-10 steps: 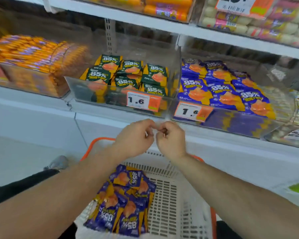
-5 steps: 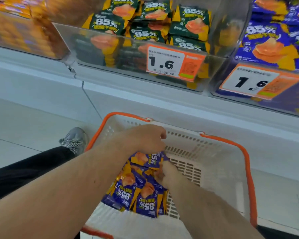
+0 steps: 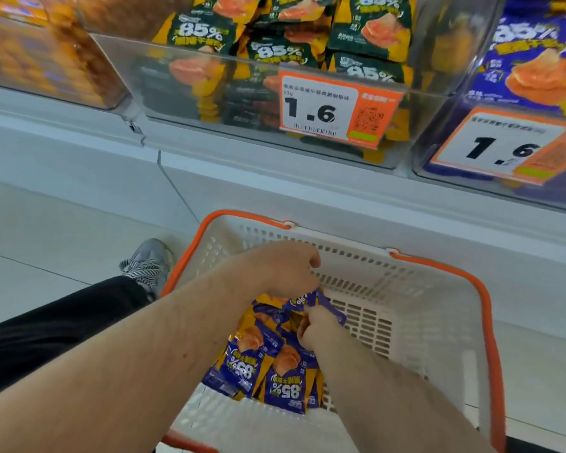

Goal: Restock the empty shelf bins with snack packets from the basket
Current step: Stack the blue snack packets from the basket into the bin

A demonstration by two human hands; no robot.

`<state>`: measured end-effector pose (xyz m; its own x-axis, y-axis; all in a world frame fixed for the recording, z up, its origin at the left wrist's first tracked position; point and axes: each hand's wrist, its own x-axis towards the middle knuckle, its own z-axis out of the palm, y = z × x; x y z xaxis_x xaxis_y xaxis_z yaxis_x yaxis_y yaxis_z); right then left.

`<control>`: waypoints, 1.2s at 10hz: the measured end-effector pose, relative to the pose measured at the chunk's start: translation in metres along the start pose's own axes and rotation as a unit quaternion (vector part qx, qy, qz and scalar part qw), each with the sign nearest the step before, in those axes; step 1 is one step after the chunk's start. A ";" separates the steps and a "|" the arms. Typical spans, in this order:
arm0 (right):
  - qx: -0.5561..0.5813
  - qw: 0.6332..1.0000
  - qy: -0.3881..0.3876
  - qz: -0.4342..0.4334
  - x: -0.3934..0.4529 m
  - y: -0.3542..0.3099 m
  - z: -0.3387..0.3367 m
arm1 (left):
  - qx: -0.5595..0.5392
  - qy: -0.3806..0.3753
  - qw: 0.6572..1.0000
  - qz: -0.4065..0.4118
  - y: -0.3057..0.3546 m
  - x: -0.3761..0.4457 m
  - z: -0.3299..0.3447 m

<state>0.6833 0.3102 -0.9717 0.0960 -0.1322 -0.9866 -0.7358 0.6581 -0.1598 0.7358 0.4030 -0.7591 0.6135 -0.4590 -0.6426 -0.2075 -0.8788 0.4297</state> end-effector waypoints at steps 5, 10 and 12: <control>-0.438 0.807 -0.021 -0.395 -0.121 -0.056 -0.070 | -0.031 0.079 0.996 0.008 0.021 -0.029 -0.008; -0.217 0.765 -0.106 -0.597 -0.327 -0.116 -0.134 | -0.397 0.215 0.877 0.162 0.093 -0.081 -0.024; -0.104 0.723 -0.082 -0.678 -0.347 -0.114 -0.169 | -0.482 0.206 0.820 0.230 0.163 -0.072 -0.051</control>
<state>0.6203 0.1558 -0.6054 0.8893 -0.4504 0.0799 0.0275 -0.1217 -0.9922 0.6964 0.2991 -0.6102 0.8860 -0.4552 -0.0888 0.0878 -0.0233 0.9959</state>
